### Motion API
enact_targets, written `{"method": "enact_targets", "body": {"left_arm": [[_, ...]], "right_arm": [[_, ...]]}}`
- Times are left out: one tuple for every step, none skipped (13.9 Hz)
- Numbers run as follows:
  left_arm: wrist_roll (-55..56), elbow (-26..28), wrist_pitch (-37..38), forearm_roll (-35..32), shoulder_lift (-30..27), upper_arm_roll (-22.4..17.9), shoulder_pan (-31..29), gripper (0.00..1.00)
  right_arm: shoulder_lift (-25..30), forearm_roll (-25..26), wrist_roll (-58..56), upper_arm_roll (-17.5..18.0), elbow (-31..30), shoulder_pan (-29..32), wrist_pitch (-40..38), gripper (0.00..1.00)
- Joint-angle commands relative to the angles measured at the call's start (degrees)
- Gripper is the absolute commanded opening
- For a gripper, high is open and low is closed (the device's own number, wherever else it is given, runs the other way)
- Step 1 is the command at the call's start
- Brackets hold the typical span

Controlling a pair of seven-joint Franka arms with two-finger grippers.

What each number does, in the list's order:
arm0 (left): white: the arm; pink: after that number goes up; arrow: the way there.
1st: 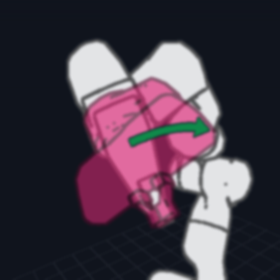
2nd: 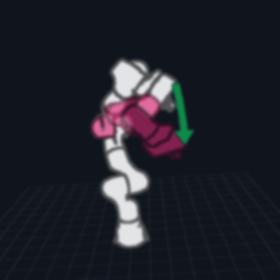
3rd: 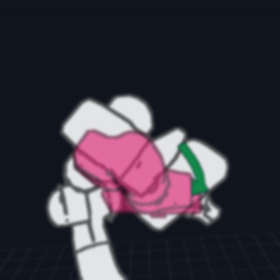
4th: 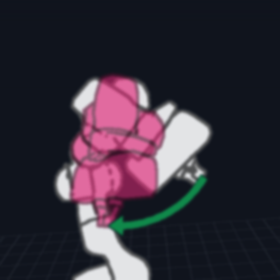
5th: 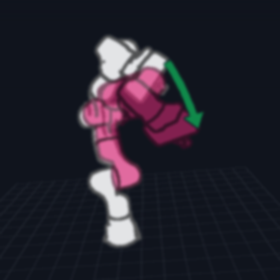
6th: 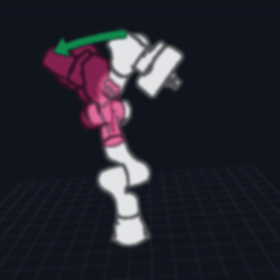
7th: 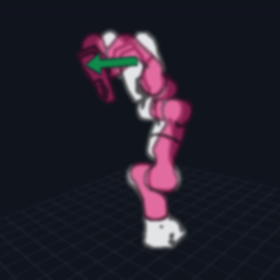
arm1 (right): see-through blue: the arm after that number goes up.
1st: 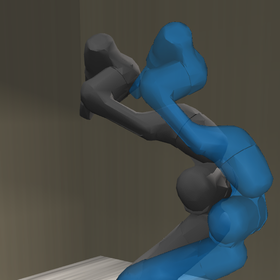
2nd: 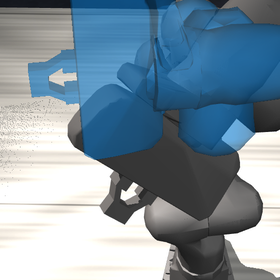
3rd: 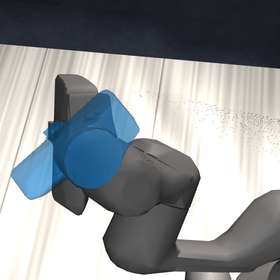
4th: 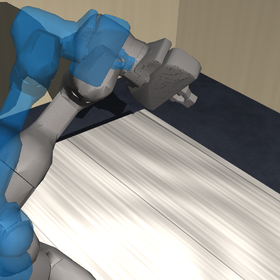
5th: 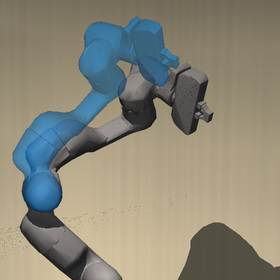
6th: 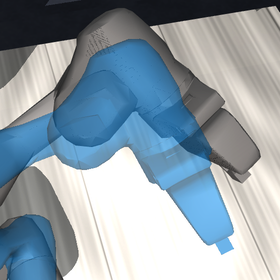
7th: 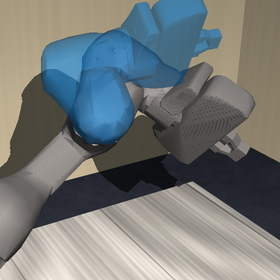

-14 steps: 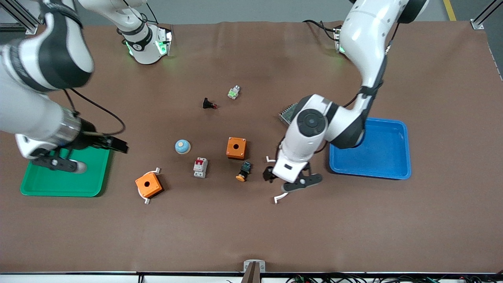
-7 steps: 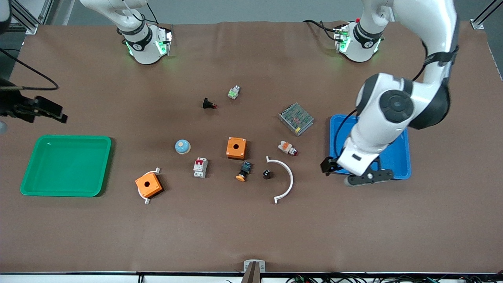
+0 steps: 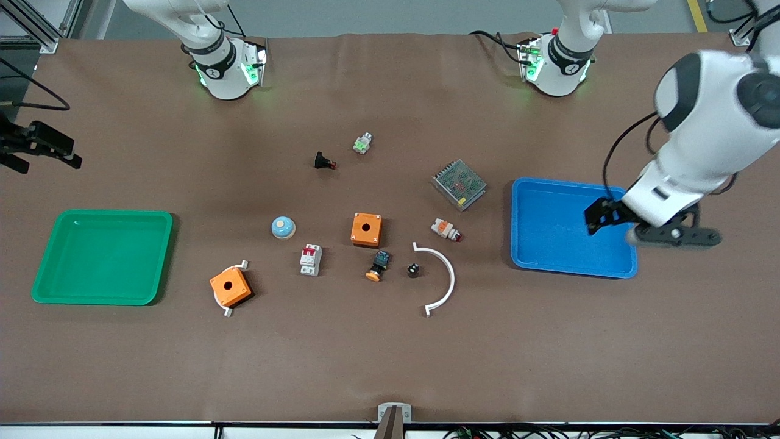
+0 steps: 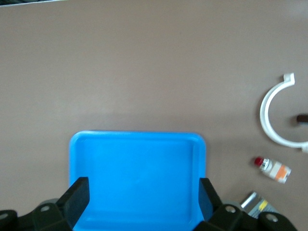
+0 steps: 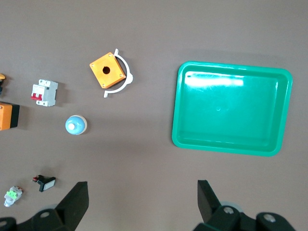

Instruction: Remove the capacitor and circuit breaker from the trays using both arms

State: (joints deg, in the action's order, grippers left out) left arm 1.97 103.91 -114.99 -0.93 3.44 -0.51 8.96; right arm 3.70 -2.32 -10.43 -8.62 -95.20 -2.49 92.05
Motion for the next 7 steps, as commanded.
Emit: {"method": "enact_targets", "body": {"left_arm": [[-1.88, 5.26, 4.83, -0.83, -8.79, 0.42, -0.52, 1.00], [-1.79, 4.73, 7.47, -0.83, -10.46, 0.33, -0.52, 1.00], [-0.75, 4.73, 8.80, -0.83, -12.13, 0.33, -0.44, 1.00], [-0.74, 4.64, 9.68, -0.83, -13.19, 0.50, -0.44, 1.00], [-1.17, 3.68, 9.87, -0.83, -13.20, 0.68, -0.26, 1.00], [-1.44, 0.71, 9.96, -0.92, -11.46, 0.77, 0.17, 1.00], [-1.70, -2.27, 11.61, -0.92, -9.44, 0.86, 0.35, 1.00]], "right_arm": [[2.54, 0.73, -0.90, -0.52, -3.14, -0.41, 1.02, 1.00], [2.71, 0.73, -1.25, -0.52, -3.23, -0.06, 1.02, 1.00], [2.63, 0.73, -1.78, -0.52, -3.15, 0.03, 1.28, 1.00], [2.54, 0.73, -1.96, -0.52, -3.06, 0.38, 1.46, 0.99], [2.45, 0.73, -2.31, -0.52, -3.06, 0.82, 1.20, 0.99], [2.37, 0.73, -2.92, -0.52, -2.97, 1.00, 1.02, 0.99], [2.10, 0.56, -3.45, -0.78, -2.45, 1.00, 1.02, 0.99]]}}
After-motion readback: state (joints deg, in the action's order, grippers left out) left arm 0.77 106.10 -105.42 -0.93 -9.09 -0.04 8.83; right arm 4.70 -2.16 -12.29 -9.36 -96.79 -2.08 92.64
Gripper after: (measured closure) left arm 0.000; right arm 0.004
